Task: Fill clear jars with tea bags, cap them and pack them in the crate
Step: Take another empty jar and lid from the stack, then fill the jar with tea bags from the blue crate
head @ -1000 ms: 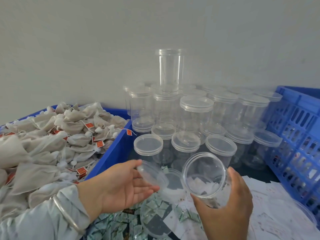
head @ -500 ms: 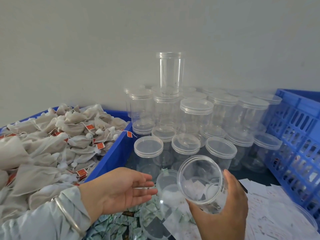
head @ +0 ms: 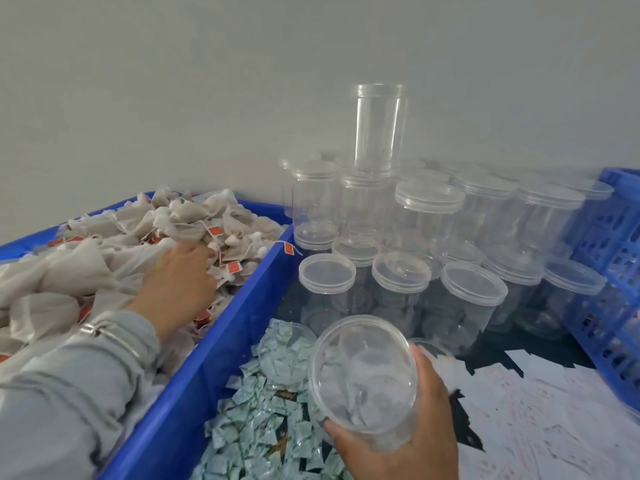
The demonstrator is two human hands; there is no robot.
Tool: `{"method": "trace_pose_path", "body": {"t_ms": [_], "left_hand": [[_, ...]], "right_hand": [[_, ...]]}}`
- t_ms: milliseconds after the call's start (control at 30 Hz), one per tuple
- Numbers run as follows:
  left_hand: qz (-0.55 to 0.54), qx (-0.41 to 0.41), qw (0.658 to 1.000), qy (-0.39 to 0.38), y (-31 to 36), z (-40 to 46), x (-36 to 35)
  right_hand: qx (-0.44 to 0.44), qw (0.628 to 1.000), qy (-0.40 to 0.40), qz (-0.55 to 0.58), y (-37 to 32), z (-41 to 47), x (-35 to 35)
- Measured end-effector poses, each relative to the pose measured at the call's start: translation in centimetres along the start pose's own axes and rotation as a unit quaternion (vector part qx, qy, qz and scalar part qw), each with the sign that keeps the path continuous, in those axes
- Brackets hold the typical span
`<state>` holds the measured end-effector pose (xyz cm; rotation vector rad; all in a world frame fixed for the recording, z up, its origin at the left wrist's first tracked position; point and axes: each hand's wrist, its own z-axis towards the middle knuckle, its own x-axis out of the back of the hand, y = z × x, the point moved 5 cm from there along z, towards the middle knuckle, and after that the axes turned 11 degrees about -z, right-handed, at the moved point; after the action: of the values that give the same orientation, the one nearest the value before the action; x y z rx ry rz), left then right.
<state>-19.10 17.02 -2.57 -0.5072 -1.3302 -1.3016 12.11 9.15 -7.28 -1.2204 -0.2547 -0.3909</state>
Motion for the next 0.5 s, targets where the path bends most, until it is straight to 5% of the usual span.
{"method": "trace_pose_path", "body": {"t_ms": [67, 200, 500], "left_hand": [[0.107, 0.025, 0.992, -0.054, -1.1, -0.1, -0.9], [0.198, 0.009, 0.976, -0.090, -0.5, -0.9, -1.4], [0.219, 0.034, 0.974, -0.038, 0.3, -1.3, -0.3]], "right_hand": [[0.005, 0.998, -0.063, 0.002, 0.3, -0.6, -1.8], [0.039, 0.997, -0.058, 0.032, 0.2, -2.3, -3.9], [0.047, 0.993, -0.050, 0.097, -0.2, -3.0, -5.2]]}}
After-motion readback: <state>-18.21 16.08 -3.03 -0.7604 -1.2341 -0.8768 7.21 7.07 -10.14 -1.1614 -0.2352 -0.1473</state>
